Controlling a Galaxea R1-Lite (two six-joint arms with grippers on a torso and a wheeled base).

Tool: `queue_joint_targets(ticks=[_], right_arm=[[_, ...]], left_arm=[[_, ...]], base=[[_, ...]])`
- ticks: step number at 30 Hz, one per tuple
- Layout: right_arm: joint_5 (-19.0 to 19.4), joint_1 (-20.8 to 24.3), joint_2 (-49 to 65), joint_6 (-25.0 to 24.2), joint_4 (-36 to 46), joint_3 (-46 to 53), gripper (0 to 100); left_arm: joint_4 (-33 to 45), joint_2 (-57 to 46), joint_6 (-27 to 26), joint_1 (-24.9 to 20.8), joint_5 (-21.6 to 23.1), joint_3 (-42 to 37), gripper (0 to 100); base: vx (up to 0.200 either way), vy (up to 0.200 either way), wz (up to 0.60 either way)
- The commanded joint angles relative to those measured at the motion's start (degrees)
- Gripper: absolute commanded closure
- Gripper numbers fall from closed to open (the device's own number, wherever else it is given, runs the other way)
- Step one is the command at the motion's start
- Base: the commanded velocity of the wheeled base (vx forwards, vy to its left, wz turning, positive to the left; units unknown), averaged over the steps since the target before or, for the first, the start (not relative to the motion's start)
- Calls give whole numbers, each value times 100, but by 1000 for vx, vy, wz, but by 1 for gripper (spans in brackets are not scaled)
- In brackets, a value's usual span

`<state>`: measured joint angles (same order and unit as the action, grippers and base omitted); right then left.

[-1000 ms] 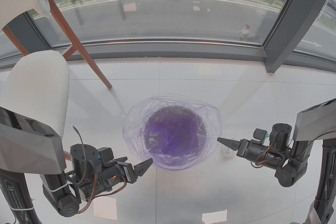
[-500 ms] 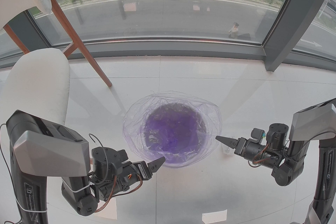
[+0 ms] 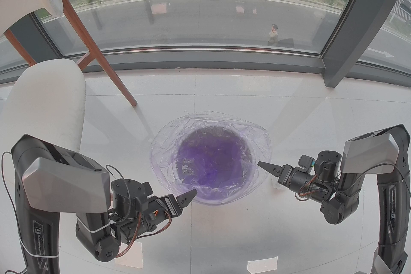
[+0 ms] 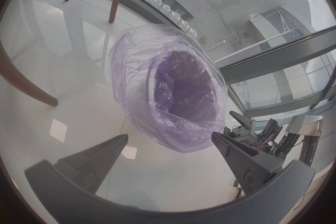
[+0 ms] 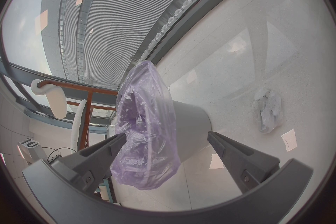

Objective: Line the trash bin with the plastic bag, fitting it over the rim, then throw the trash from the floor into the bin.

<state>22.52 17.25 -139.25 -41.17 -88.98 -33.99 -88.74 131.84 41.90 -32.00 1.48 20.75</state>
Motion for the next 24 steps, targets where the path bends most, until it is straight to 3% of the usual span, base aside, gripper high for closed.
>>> queue_joint_targets(ticks=[1, 2, 14, 19, 24], right_arm=[[-46, 33, -216, -76, -85, -161, 0], [-89, 50, -234, -102, -85, -196, 100], [-239, 138, -366, -260, -76, -328, 100], [-485, 138, -515, 74, -76, -310, 100], [-714, 138, -805, 865, -76, -363, 100]], left_arm=[[-3, 17, 2, 115, 11, 26, 0], [-3, 26, 2, 124, 11, 35, 0], [-3, 52, -6, 264, 28, 52, 0], [5, 193, -85, 256, -42, 52, 0], [5, 413, -270, 264, -121, 8, 0]], base=[[0, 0, 0], [0, 0, 0], [0, 0, 0], [0, 0, 0], [0, 0, 0]])
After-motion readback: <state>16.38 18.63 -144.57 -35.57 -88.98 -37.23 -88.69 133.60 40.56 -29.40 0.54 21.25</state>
